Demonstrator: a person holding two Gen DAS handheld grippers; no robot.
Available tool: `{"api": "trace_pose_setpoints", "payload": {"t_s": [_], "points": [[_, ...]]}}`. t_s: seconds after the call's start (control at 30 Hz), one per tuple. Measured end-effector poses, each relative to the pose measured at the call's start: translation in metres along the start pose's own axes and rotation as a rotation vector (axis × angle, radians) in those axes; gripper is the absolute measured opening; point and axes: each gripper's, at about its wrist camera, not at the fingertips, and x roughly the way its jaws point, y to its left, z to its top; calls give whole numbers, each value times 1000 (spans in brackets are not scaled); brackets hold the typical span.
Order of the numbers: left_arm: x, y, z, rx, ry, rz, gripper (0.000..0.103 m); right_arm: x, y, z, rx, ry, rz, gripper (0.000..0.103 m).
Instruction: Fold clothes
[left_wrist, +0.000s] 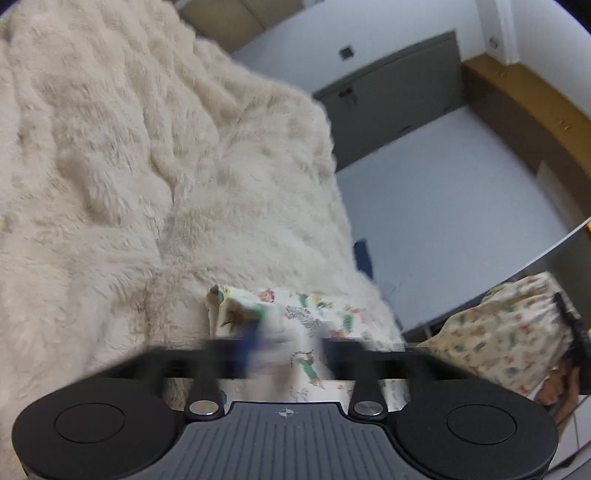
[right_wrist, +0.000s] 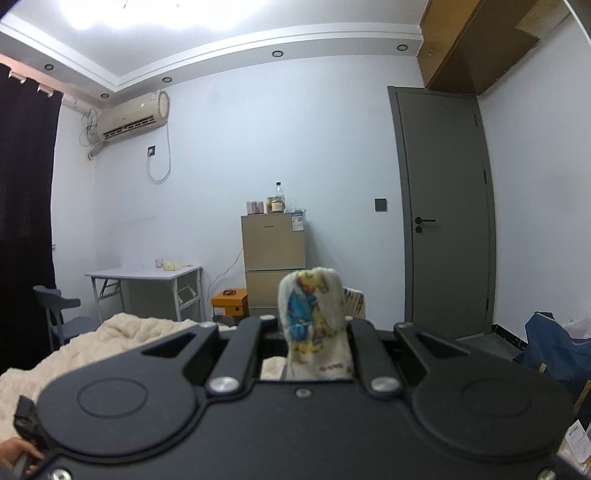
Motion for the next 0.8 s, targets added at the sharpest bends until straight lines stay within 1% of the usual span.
{"api": "trace_pose_setpoints", "payload": {"t_s": [0.07, 0.17, 0.27, 0.3, 0.33, 0.37, 0.43, 0.47, 0.5, 0.53, 0.57, 0.6, 0.63, 0.67, 0.7, 0.73, 0.8], "points": [[-1, -4, 11, 16, -44, 31, 1, 1, 3, 0, -2, 4, 6, 9], [-12, -10, 19, 11, -82, 23, 1, 0, 8, 1, -13, 2, 13, 9], [-16, -12, 14, 50, -66, 65, 3, -2, 10, 1, -18, 2, 20, 9], [-18, -11, 12, 50, -74, 104, 11, -1, 10, 1, -16, 3, 21, 9], [-21, -11, 10, 49, -84, 147, 18, 0, 10, 2, -13, 5, 23, 9], [-23, -10, 8, 47, -94, 190, 18, 1, 11, 2, -13, 7, 24, 9], [-35, -19, 3, 101, -118, 260, 25, 3, 12, 1, -19, 11, 25, 9], [-38, -21, 1, 100, -120, 245, 26, 3, 15, 2, -25, 12, 24, 9], [-42, -27, -4, 104, -106, 162, 26, 4, 17, 2, -31, 12, 24, 9], [-46, -34, -10, 110, -90, 69, 31, 4, 19, 2, -35, 12, 21, 9], [-48, -41, -14, 126, -82, 29, 36, 4, 23, 3, -42, 12, 14, 9], [-46, -51, -23, 166, -62, 23, 49, 6, 26, 4, -47, 12, 11, 9], [-44, -62, -32, 209, -40, 22, 51, 7, 30, 5, -50, 13, 8, 9], [-39, -66, -37, 229, -23, 45, 51, 8, 36, 7, -62, 12, 2, 9], [-31, -65, -43, 244, -3, 120, 51, 9, 40, 7, -68, 11, 0, 9], [-23, -64, -49, 259, 19, 204, 51, 10, 51, 8, -90, 7, 0, 9], [-36, -51, -50, 177, -62, 205, 51, 11, 76, 9, -147, -3, 4, 9]]}}
